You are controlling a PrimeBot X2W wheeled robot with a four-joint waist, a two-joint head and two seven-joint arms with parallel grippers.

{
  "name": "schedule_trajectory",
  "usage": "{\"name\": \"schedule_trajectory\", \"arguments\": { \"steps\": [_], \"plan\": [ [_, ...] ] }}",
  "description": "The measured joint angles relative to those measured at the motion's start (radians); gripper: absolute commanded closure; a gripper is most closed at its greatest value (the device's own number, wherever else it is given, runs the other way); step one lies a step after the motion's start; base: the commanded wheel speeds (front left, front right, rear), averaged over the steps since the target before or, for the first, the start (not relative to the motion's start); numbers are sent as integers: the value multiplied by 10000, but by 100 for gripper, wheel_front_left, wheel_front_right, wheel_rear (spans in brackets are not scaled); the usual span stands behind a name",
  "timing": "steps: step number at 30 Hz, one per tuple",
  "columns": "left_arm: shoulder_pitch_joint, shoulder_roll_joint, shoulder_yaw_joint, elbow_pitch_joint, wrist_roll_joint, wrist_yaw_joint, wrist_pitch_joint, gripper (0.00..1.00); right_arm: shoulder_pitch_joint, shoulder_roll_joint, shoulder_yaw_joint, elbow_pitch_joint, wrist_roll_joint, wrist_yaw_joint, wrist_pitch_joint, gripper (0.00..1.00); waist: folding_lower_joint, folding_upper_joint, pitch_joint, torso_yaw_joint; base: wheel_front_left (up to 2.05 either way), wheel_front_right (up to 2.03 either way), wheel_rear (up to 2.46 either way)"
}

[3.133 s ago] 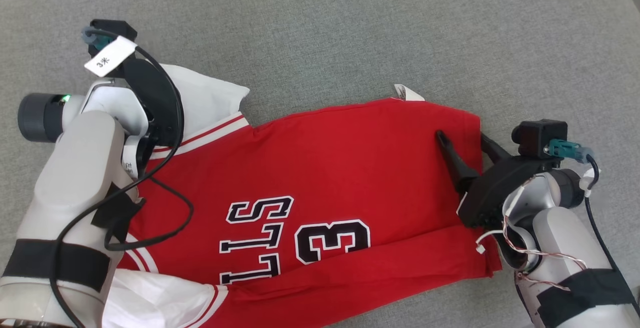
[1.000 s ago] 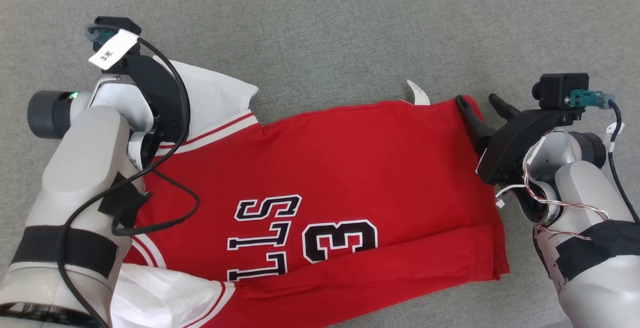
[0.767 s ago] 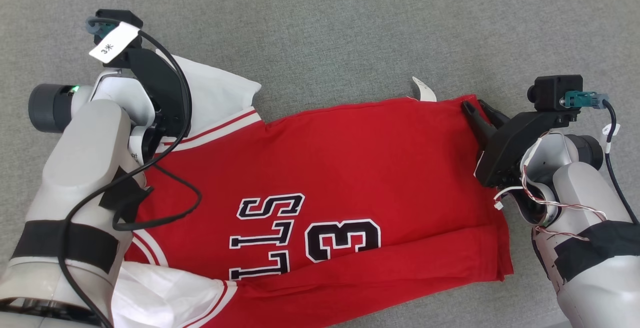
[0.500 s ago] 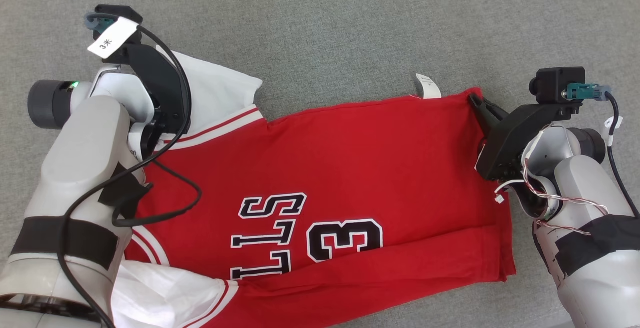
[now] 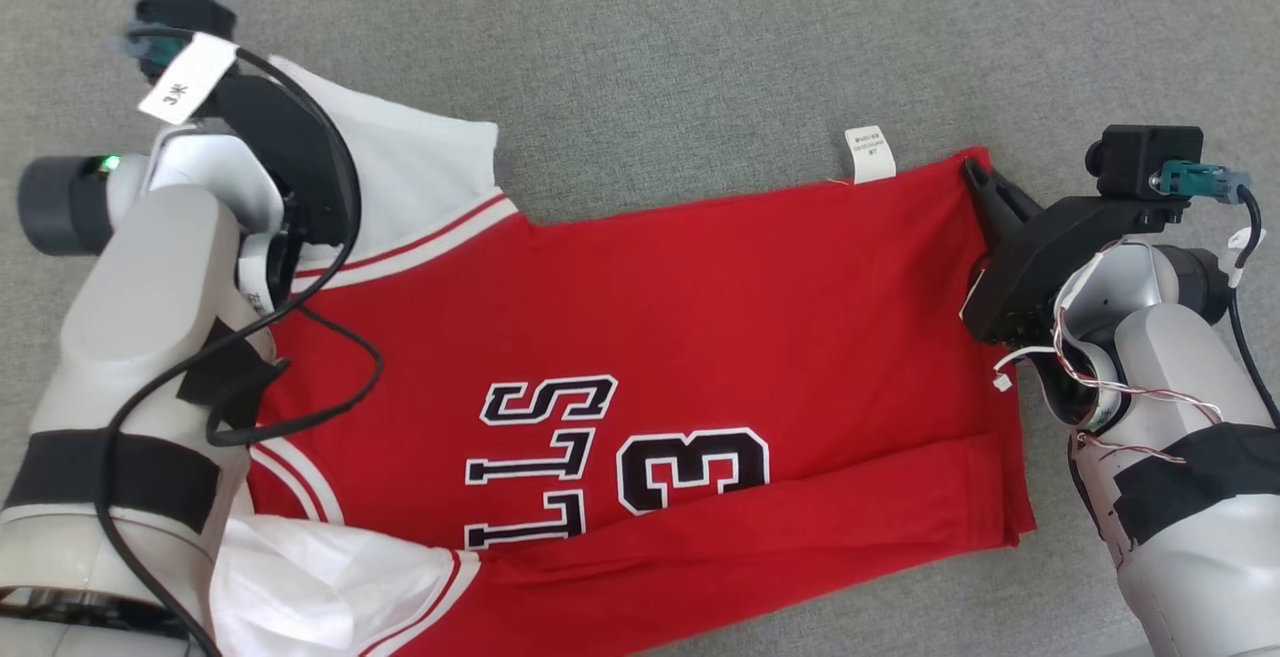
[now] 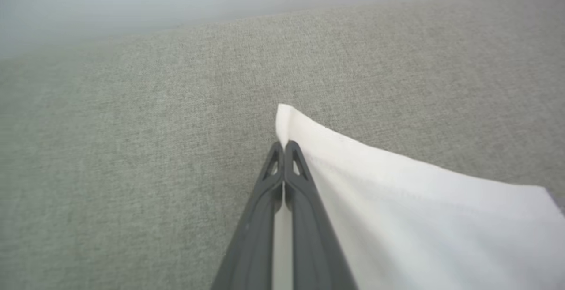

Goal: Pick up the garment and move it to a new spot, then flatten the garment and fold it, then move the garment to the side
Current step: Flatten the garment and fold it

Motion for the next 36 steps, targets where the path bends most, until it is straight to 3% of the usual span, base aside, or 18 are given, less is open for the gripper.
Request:
{"name": "schedule_trajectory", "arguments": {
  "steps": [9,21,29,36],
  "plan": [
    [109,-182,380,-493,-161,244,-1697,100,125,-82,-261,-88,-63,-86,-828,100,0,0,-164,201,0,0,0],
    [2623,-564,623,-1908,-546,328,-4953,100,1639,-316,-483,-708,-291,-90,-2374,100,0,-1,-841,795,0,0,0],
    [5149,-631,869,-3935,-821,332,-5024,100,2612,-267,-504,-1089,-614,-178,-3568,100,-2,-1,-1612,1237,0,0,0],
    [7046,-642,1381,-6569,-821,431,-4978,100,3230,-255,-408,-1108,-794,-259,-3986,100,-2,-1,-2056,1561,0,0,0]
  ]
}}
